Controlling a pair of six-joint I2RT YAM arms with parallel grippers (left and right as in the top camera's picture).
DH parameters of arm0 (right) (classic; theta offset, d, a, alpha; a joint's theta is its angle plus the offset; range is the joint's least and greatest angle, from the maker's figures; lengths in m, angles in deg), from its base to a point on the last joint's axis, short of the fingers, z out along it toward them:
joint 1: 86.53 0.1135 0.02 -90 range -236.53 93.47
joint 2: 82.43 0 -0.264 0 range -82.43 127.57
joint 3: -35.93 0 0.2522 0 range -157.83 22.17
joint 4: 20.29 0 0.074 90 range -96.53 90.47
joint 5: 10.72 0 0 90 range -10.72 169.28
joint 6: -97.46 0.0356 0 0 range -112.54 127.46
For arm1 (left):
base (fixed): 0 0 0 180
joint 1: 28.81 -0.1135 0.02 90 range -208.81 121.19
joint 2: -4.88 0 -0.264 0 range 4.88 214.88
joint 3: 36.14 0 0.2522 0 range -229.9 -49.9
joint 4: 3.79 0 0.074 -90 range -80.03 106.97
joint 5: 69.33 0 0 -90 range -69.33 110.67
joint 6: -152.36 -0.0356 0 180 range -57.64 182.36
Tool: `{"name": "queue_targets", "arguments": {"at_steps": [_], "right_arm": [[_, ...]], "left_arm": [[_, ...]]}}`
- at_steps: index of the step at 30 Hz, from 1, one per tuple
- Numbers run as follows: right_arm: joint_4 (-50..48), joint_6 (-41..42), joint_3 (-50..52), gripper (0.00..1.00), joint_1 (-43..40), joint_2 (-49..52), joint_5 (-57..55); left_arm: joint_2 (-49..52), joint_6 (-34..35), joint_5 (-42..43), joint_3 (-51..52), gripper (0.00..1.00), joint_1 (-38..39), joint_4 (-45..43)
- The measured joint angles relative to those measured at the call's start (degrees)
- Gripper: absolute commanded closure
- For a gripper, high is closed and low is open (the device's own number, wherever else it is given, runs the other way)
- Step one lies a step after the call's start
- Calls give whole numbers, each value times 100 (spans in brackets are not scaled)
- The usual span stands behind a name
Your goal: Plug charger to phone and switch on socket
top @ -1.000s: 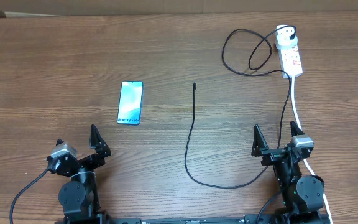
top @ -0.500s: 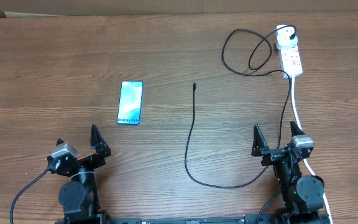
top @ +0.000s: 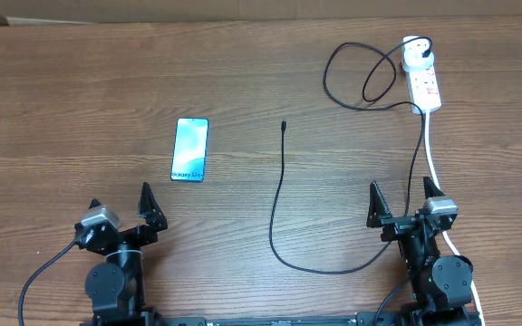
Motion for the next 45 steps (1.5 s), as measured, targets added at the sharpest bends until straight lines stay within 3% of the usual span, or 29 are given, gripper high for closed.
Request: {"name": "queue_targets", "arguments": {"at_steps": [9,18,28,35,45], "right_arm": [[2,0,0,0,0,0,-2],[-4,-2,0,0,0,0,-4],[337,4,-83,0,0,4,317],[1252,4,-1434,0,0,645,461],[3080,0,-4341,0,0,3191,850]], "left_arm": [[393,-358,79,-990,0,0,472],[1716,-570,404,-2063,0,0,632],[3377,-887,1071,-3670,1,0,1709],[4301,-1064,1381,-4986,0,0,2601],[5858,-1241,1864,-6922,0,13,4465]]}}
